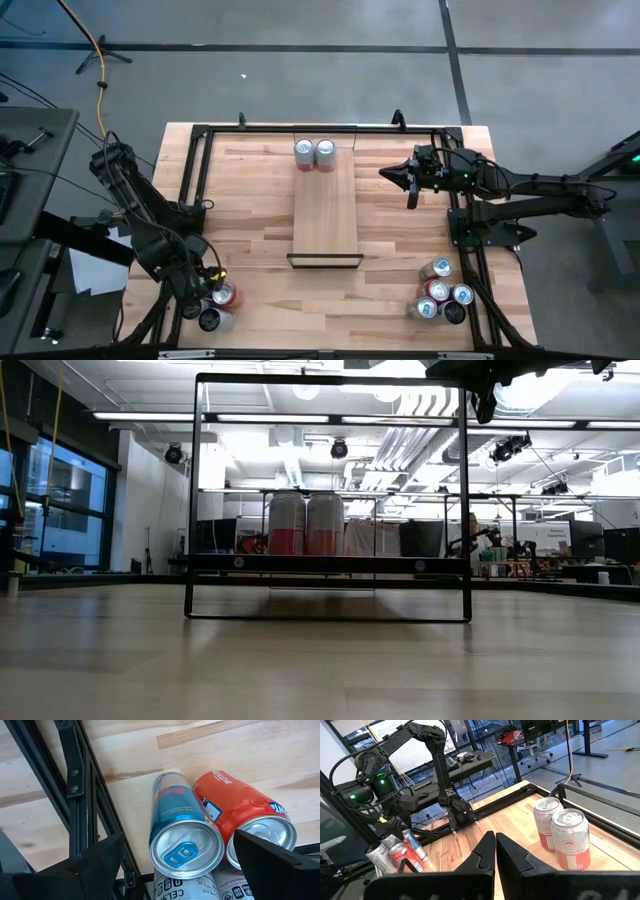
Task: Place canned beverage on shelf
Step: Put the blue soda can on the shelf
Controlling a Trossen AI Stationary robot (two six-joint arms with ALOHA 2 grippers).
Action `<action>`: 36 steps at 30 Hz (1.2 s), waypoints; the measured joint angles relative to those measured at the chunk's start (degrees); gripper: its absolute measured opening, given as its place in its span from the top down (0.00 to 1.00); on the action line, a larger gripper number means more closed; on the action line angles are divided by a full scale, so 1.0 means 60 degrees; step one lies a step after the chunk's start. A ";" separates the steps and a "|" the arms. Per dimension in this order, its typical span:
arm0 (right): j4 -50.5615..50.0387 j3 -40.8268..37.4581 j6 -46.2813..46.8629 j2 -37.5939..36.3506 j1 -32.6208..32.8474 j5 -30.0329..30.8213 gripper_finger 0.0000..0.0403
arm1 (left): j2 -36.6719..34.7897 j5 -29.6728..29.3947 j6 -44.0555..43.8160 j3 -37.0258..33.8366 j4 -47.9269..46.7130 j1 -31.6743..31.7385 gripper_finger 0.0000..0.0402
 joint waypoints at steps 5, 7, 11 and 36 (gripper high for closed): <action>-0.0040 0.0000 0.0000 -0.0002 0.0000 0.0000 1.00 | 0.0196 0.0006 -0.0022 0.0000 0.0078 0.0000 0.16; -0.0040 0.0000 0.0000 0.0000 0.0000 0.0000 1.00 | 0.0263 0.0048 0.0007 0.0000 0.0078 0.0000 0.16; -0.0043 0.0000 -0.0044 -0.0001 0.0002 0.0003 1.00 | 0.0302 0.0074 0.0048 0.0015 -0.0126 0.0000 0.16; -0.0069 0.0000 -0.0073 0.0000 0.0000 0.0018 1.00 | 0.0269 0.0151 -0.0281 0.0004 -0.0145 -0.0325 0.16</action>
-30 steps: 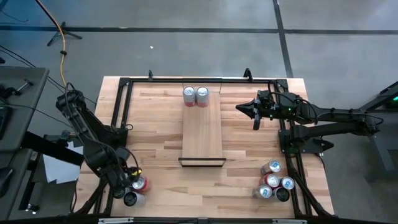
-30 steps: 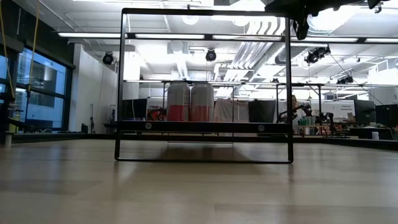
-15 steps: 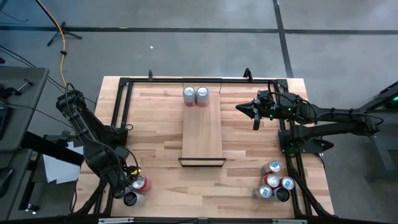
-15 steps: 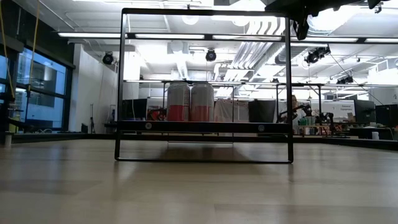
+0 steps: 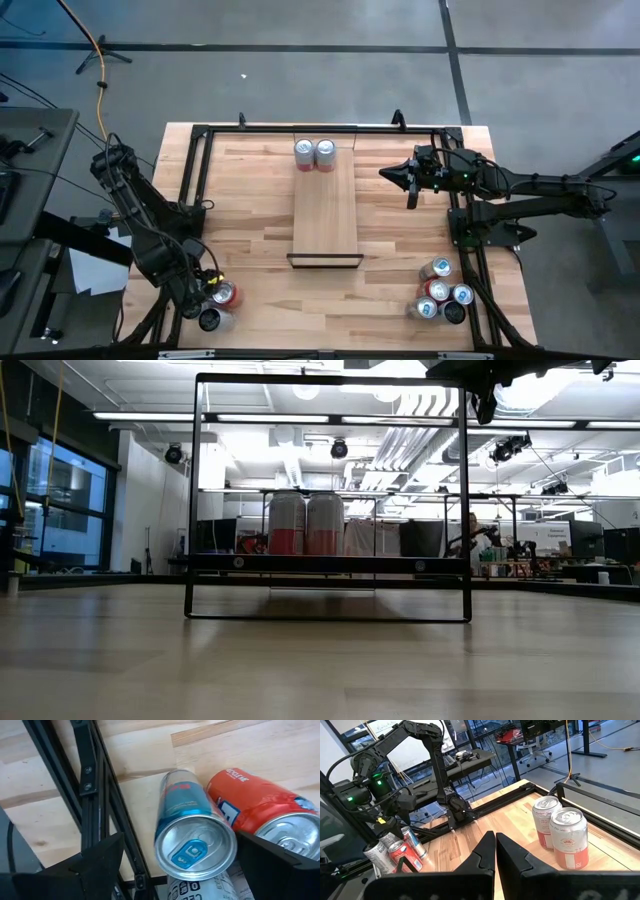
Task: Place canned beverage on shelf
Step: Put the blue soda can on the shelf
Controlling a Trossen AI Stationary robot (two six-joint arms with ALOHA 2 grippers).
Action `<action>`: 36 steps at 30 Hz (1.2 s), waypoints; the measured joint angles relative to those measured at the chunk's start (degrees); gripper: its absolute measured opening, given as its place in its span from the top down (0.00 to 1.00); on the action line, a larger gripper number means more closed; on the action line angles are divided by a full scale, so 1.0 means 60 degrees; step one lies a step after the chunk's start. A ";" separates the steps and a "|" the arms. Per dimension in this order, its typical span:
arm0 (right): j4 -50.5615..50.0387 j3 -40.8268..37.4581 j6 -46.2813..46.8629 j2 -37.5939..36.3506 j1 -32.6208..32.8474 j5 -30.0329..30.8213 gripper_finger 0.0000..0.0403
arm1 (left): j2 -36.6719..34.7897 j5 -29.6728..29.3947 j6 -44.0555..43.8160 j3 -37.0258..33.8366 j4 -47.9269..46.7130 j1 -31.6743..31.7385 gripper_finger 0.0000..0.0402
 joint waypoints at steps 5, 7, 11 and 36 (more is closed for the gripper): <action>-0.0002 0.0000 0.0000 0.0000 0.0000 -0.0004 1.00 | 0.0216 -0.0005 0.0005 0.0000 0.0047 -0.0001 0.16; 0.0000 0.0000 0.0000 0.0000 0.0000 -0.0007 1.00 | 0.0332 -0.0009 0.0007 0.0000 0.0098 0.0000 0.16; 0.0000 0.0000 0.0000 0.0000 0.0000 -0.0037 1.00 | 0.0459 -0.0009 0.0000 0.0000 0.0158 0.0000 0.16; -0.0004 0.0000 0.0069 0.0000 0.0000 -0.0025 1.00 | 0.0808 -0.0083 0.0026 0.0004 0.0364 0.0022 0.16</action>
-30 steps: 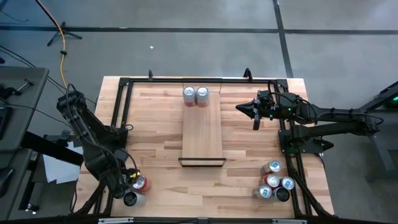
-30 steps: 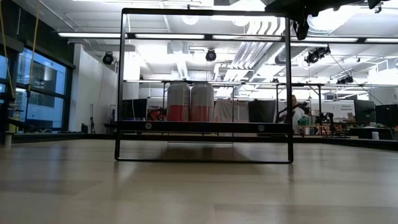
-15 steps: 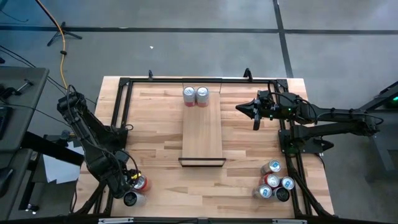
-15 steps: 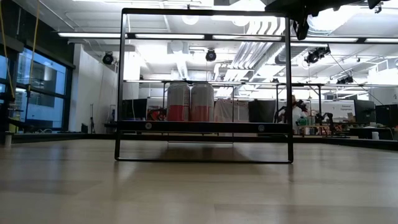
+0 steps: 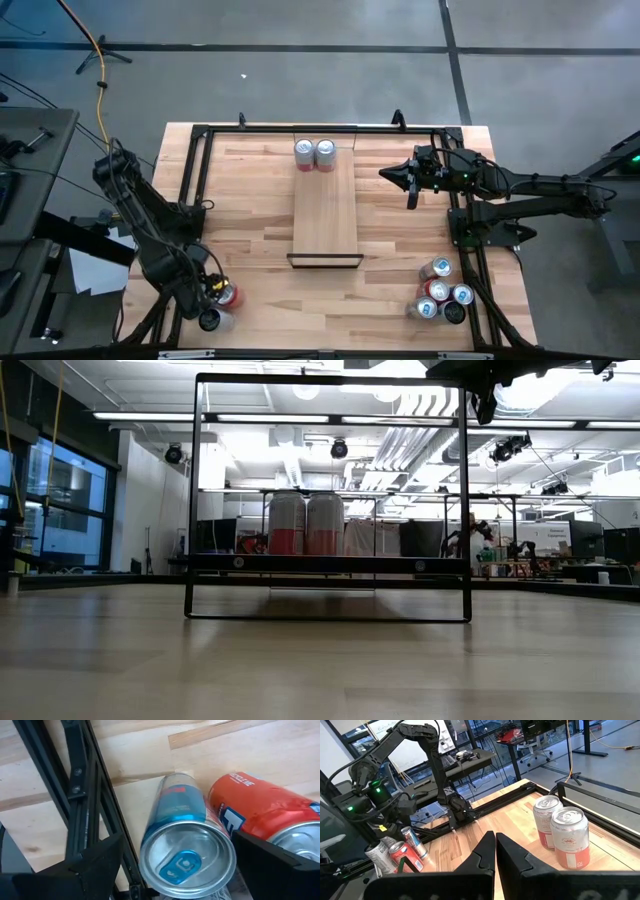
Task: Place canned beverage on shelf
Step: Put the blue soda can on the shelf
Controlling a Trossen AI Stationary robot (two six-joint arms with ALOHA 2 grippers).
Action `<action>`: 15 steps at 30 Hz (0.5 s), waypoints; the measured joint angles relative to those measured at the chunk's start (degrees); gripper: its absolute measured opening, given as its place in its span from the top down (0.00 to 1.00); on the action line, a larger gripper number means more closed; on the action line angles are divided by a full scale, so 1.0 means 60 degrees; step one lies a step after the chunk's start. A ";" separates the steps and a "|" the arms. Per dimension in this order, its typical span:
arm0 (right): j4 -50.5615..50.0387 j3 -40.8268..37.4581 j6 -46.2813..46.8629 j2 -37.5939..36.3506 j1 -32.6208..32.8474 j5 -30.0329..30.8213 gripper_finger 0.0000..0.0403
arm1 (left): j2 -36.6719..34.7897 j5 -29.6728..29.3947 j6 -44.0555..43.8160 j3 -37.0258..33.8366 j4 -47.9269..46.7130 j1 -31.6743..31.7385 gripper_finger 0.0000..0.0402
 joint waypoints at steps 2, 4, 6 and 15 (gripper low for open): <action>0.0001 0.0000 0.0000 -0.0002 0.0001 0.0005 1.00 | 0.0085 -0.0003 0.0050 0.0000 0.0179 0.0000 0.16; 0.0000 0.0000 0.0000 -0.0003 0.0001 0.0044 1.00 | 0.0154 -0.0014 0.0050 0.0000 0.0229 0.0000 0.16; 0.0004 0.0000 0.0003 0.0000 0.0004 0.0049 1.00 | 0.0191 -0.0020 0.0048 0.0000 0.0227 0.0000 0.16; 0.0003 0.0000 0.0004 -0.0002 0.0004 0.0370 1.00 | 0.0303 -0.0284 0.0052 0.0000 -0.0059 0.0000 0.16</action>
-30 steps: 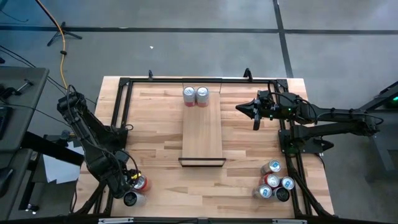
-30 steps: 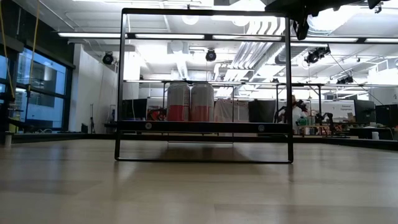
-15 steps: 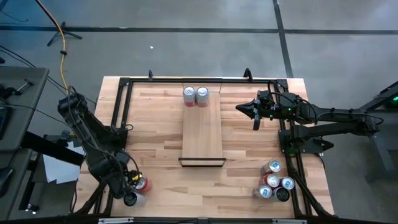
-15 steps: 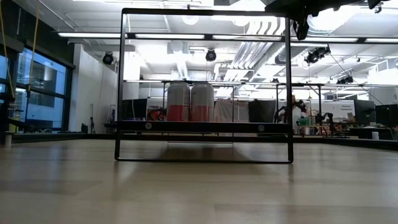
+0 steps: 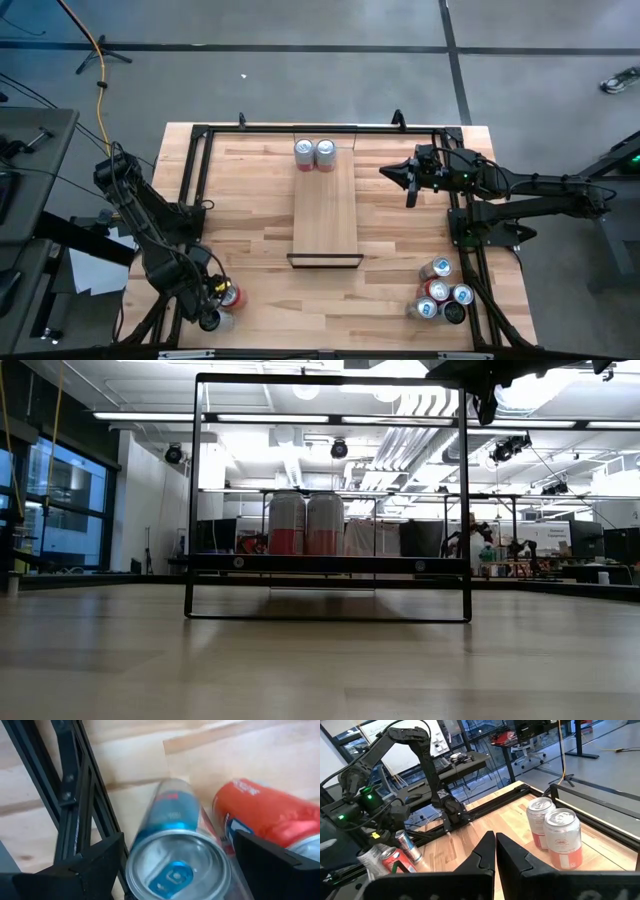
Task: Place canned beverage on shelf
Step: Put the blue soda can on the shelf
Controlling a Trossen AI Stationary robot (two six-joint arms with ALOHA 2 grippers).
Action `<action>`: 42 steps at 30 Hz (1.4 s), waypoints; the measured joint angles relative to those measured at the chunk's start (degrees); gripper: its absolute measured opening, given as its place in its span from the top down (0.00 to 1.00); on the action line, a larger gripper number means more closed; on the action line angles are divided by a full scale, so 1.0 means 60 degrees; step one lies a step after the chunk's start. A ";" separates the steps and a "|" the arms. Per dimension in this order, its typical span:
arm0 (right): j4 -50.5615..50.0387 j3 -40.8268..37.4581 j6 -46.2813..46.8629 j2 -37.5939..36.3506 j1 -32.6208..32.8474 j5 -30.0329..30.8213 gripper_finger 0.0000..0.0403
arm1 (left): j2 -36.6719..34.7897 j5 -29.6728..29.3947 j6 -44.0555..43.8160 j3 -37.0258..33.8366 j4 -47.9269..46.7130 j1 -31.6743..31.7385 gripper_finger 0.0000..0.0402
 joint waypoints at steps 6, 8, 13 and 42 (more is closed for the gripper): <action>0.0000 0.0000 0.0000 -0.0002 0.0000 0.0009 1.00 | 0.0000 0.0012 0.0006 0.0000 0.0186 -0.0002 0.16; 0.0000 0.0000 0.0000 -0.0002 0.0000 0.0009 1.00 | 0.0000 0.0098 0.0006 0.0000 0.0139 -0.0041 0.16; -0.0001 0.0000 0.0000 -0.0002 0.0000 0.0009 1.00 | 0.0000 0.0178 0.0003 0.0000 -0.0053 -0.0080 0.16; -0.0076 0.0000 0.0000 0.0000 -0.0002 0.0009 1.00 | -0.0007 0.0402 -0.0158 -0.0836 0.0682 0.0000 0.29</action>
